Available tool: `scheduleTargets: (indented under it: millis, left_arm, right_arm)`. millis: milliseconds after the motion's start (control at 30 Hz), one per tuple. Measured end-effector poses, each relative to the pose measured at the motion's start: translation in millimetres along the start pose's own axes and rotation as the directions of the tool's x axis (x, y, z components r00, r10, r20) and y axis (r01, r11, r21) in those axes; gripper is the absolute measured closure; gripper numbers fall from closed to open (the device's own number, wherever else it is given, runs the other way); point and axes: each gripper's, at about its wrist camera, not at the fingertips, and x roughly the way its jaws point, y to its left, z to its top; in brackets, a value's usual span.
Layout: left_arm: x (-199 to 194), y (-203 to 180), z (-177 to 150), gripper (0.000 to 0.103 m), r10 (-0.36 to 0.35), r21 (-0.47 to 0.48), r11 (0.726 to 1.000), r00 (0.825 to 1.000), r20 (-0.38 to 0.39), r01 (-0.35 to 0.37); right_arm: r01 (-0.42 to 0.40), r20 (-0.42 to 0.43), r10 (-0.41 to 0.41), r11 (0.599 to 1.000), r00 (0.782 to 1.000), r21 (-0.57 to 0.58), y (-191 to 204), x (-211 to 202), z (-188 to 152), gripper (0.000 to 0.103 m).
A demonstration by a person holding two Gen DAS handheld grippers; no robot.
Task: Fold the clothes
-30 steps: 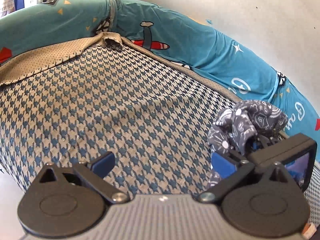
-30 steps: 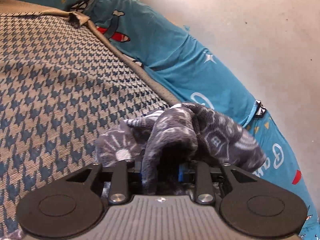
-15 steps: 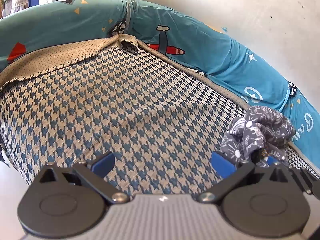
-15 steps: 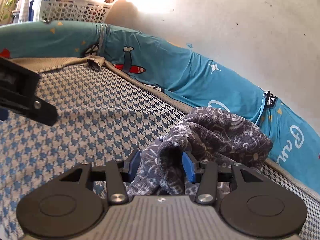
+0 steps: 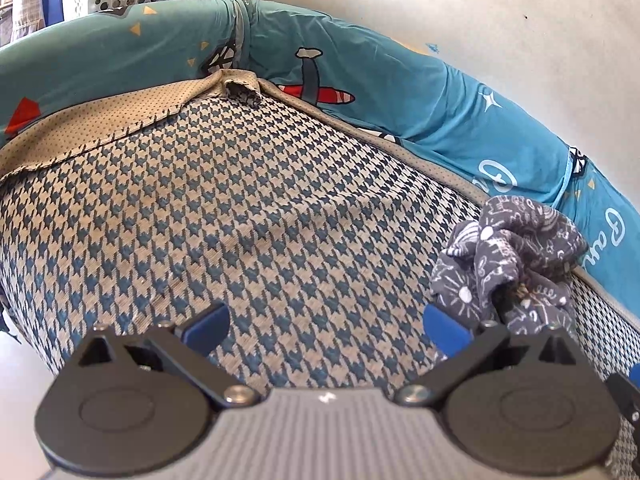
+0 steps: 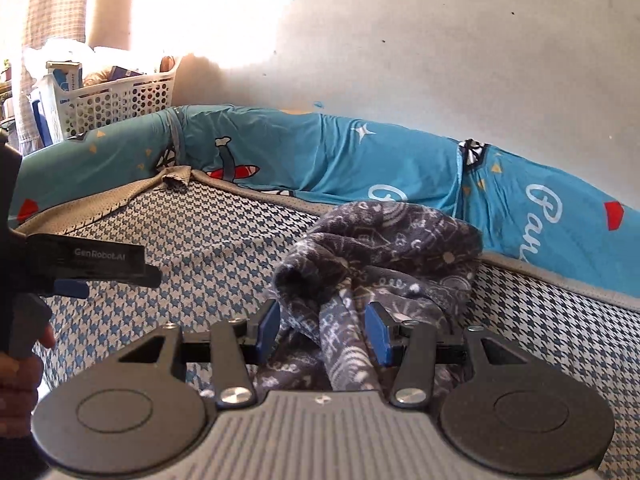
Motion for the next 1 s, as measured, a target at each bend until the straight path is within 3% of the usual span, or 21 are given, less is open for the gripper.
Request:
scheduleTargets:
  millis: [367,567,1000]
  left_arm:
    - [1,-6,-3,0.0,-0.002,0.033,0.999,1.0,-0.006,0.002]
    - [0,-9,-6,0.0,-0.001,0.049,0.999,1.0,-0.01,0.001]
    - [1,-15,-10,0.0,0.017,0.077,0.997,1.0,-0.016,-0.015]
  right_arm:
    - [0.055,-0.108,-0.051,0.998,0.993,0.036,-28,-37,-57,0.057]
    - [0.097,-0.115,-0.094,0.995,0.989,0.024,-36,-51,-77,0.056]
    - [0.008,-0.128,0.012,0.988,0.992,0.155,-40,-54,-88,0.056]
